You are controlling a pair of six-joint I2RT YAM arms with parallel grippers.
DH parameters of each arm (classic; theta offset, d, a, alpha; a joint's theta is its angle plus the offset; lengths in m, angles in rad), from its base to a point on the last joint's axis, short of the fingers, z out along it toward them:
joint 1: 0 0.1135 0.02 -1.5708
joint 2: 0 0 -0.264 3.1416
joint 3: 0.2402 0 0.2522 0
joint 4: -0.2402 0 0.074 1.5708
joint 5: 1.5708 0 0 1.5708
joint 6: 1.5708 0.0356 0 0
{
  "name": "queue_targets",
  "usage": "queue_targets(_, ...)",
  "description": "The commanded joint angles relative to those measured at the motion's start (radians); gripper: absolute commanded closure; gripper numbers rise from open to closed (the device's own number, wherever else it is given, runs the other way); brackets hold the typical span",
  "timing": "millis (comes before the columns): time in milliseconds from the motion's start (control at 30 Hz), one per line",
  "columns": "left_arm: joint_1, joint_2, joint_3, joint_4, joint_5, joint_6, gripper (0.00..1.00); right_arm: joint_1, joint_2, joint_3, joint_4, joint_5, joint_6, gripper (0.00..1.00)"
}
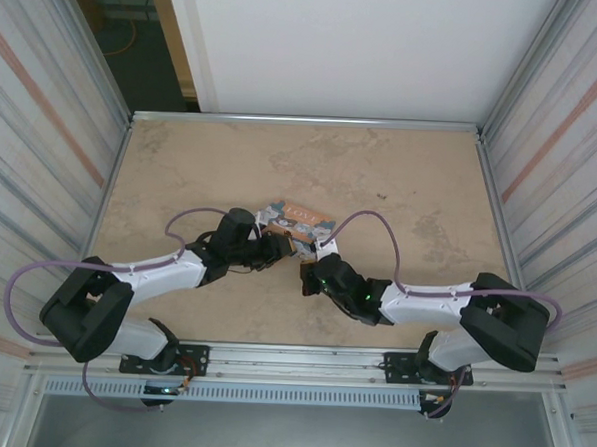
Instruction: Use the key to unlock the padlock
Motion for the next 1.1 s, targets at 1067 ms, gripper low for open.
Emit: queue_targets(1067, -0.041, -0.036, 0.008, 0.029, 0.005, -0.004, 0.98, -0.068, 0.068, 0.016, 0.326, -0.162, -0.184, 1.0)
